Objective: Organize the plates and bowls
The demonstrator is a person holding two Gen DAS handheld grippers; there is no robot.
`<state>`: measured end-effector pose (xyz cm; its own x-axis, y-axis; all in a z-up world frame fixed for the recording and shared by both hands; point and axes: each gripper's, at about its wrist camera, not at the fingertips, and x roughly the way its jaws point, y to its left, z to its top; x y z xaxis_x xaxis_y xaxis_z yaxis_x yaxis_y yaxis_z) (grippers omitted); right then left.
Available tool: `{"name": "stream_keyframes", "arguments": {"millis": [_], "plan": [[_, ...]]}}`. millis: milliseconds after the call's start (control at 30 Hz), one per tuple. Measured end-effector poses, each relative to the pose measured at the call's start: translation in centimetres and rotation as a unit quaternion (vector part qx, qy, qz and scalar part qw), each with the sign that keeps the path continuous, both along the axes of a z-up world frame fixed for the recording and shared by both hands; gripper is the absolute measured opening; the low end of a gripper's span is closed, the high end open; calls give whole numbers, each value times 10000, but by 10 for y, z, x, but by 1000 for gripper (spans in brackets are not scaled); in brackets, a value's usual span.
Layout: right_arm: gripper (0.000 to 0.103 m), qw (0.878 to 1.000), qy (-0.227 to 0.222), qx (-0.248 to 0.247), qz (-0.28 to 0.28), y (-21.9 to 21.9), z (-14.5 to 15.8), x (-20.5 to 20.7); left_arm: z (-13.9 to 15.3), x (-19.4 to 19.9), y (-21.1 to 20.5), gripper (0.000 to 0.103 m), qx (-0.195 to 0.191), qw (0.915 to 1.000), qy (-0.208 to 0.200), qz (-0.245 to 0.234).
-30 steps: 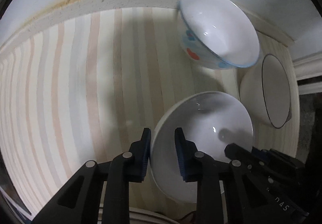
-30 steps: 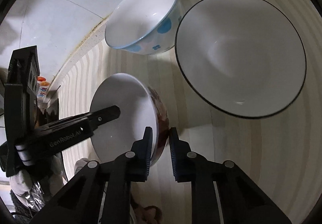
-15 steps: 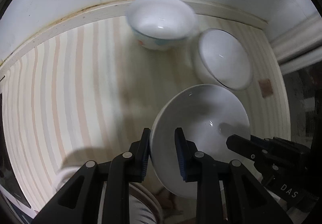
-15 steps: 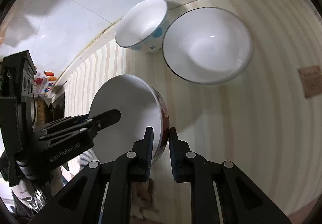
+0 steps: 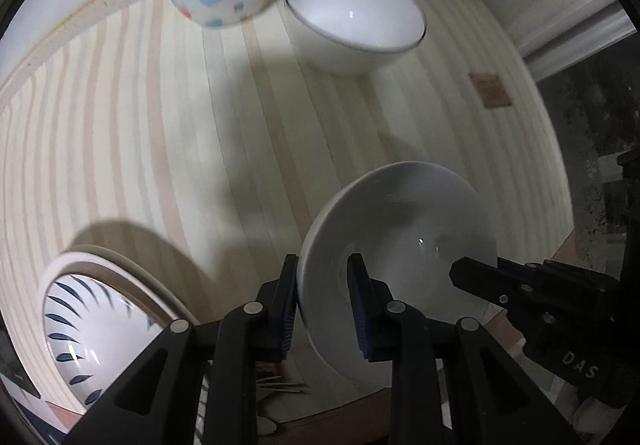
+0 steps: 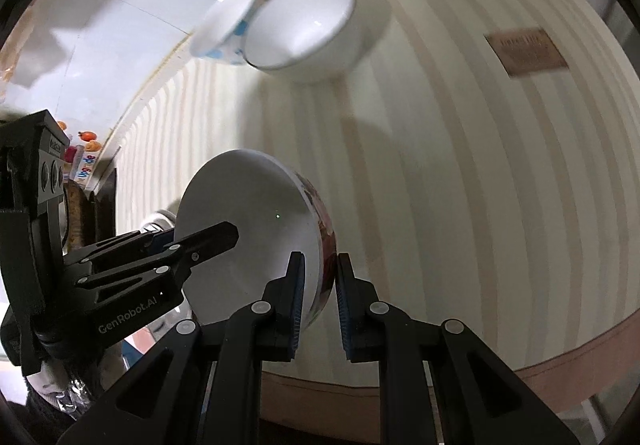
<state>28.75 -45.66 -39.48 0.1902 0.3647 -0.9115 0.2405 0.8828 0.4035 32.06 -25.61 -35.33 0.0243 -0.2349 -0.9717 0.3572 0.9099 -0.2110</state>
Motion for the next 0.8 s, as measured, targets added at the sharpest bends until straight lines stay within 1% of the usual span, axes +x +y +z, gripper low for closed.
{"name": "stream_keyframes", "arguments": {"millis": [167, 267, 333, 633, 800], "plan": [[17, 9999, 151, -33, -10, 0, -21, -7, -19, -7, -5, 22, 168, 9997, 143, -65], [17, 9998, 206, -19, -18, 2, -28, -8, -21, -7, -9, 22, 217, 9997, 86, -85], [17, 9998, 187, -29, -5, 5, -28, -5, -25, -5, -17, 22, 236, 9997, 82, -76], [17, 9997, 216, -74, 72, 6, -28, -3, -28, -4, -20, 22, 268, 9996, 103, -60], [17, 9997, 249, -7, 80, 4, -28, -1, -20, -6, -12, 22, 264, 9996, 103, -39]]}}
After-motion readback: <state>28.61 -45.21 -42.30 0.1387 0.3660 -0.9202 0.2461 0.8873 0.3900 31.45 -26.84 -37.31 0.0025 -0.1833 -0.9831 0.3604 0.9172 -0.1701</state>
